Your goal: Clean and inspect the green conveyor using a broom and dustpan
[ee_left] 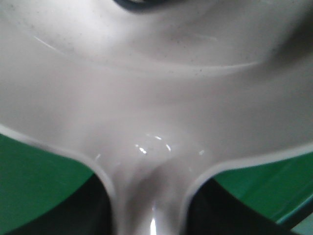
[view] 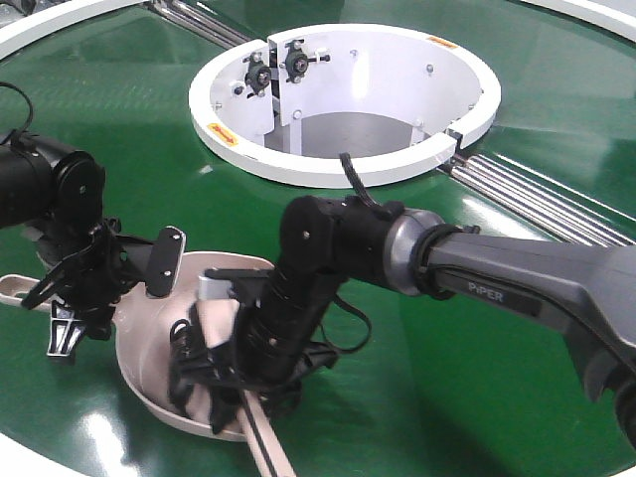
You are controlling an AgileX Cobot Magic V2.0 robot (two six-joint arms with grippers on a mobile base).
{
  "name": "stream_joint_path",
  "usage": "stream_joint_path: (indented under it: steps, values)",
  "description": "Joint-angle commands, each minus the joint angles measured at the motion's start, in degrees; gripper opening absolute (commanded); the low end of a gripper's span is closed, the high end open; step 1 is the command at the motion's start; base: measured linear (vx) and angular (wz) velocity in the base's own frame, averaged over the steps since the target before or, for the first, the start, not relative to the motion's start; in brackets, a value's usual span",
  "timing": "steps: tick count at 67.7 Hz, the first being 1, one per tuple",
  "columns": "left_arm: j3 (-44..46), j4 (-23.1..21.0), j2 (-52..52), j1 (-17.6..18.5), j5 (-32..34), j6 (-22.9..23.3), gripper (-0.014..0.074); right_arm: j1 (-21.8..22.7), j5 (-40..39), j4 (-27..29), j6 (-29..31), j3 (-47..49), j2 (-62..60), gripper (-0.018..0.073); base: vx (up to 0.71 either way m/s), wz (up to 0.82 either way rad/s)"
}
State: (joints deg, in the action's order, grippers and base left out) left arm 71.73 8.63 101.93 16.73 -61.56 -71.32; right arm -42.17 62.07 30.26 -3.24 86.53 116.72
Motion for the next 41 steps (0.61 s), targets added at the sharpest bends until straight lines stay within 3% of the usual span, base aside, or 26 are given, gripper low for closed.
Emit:
stream_joint_path:
  steps: [1,22,41]
  values:
    - [1.6,-0.3,-2.4,0.3,0.9,0.9,-0.0008,-0.1,0.0,1.5,0.8,5.2,-3.0,-0.0005,0.0,0.0]
    - [1.6,-0.3,-2.4,0.3,0.9,0.9,-0.0008,2.6,-0.8,-3.4,-1.1,9.4,-5.0,-0.0005,0.0,0.0]
    - [1.6,-0.3,-2.4,0.3,0.9,0.9,-0.0008,7.4,4.2,-16.8,-5.1,9.3,-11.6,-0.0002,0.0,0.0]
